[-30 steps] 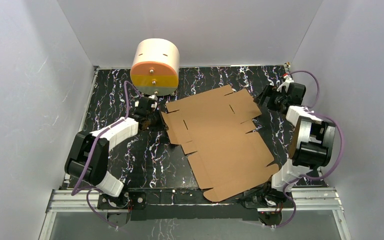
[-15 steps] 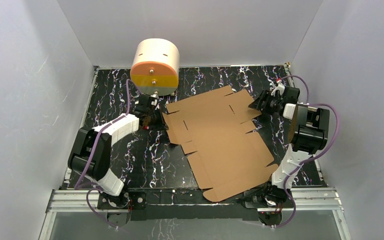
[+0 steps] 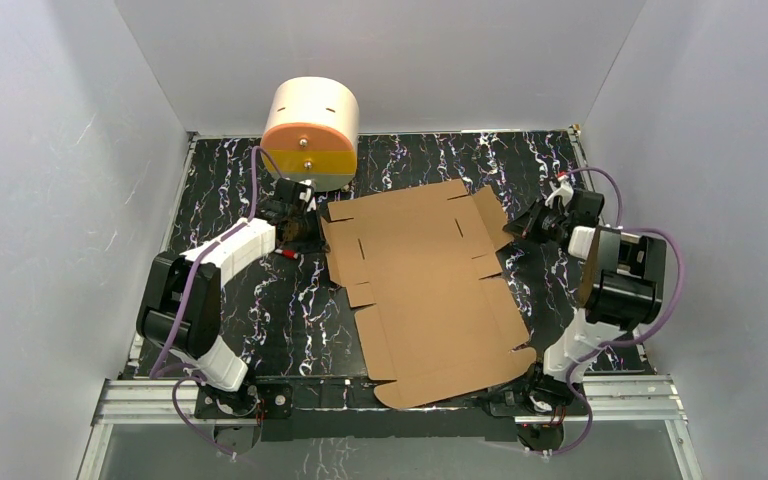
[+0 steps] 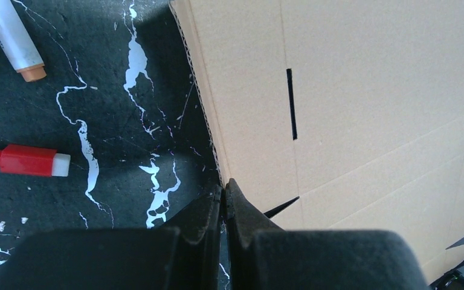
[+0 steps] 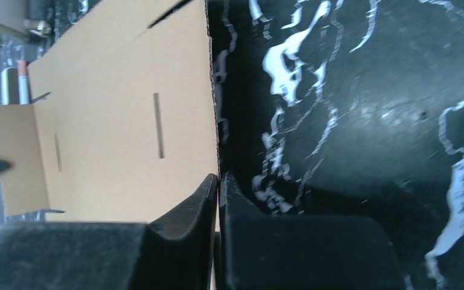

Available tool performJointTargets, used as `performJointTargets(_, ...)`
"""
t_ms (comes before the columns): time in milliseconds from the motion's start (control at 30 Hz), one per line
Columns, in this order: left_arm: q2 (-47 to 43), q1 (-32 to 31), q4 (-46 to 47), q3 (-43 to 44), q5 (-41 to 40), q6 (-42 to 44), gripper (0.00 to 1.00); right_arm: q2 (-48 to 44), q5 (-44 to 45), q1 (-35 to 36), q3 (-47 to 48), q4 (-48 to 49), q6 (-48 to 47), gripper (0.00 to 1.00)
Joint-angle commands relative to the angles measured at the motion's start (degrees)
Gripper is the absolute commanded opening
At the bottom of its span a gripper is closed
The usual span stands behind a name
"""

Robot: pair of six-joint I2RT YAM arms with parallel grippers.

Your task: Fold the paper box

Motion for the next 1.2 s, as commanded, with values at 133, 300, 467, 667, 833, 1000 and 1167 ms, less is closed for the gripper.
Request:
performJointTargets(133,-1.3,-0.5,-2.1,0.4,3.6,1.9,0.0,-14.4,3.0,4.8,-9.5,-4.1,1.7,0.1)
performJointTargets(300,-1.6,-0.5,-2.4,-1.2,6.2,0.6,0.0,-24.2,12.1,9.4,-12.9,-9.6,0.8,0.13)
performJointTargets(467,-1.8,-0.6,-3.2,-1.2,8.0,-0.1,0.0,-31.8,15.5,11.1,-14.8,-12.5,1.0,0.17)
performJointTargets(667,-4.1,-0.6,-3.2,-2.0,6.2,-1.2,0.05,-35.3,16.6,11.2,-15.7,-15.5,0.8,0.19)
performJointTargets(833,-4.4,-0.6,-3.3,-1.3,4.7,-1.6,0.11,-34.5,18.9,11.2,-16.0,-15.4,0.4,0.23)
performJointTargets(1000,-4.1,-0.6,-5.7,0.6,1.2,-0.1,0.19,-33.9,20.4,11.2,-15.6,-15.0,-0.6,0.26)
performJointTargets(1167,-4.9,-0.5,-5.9,2.3,0.0,-0.5,0.19,-32.5,18.9,11.2,-14.2,-14.5,-1.3,0.23)
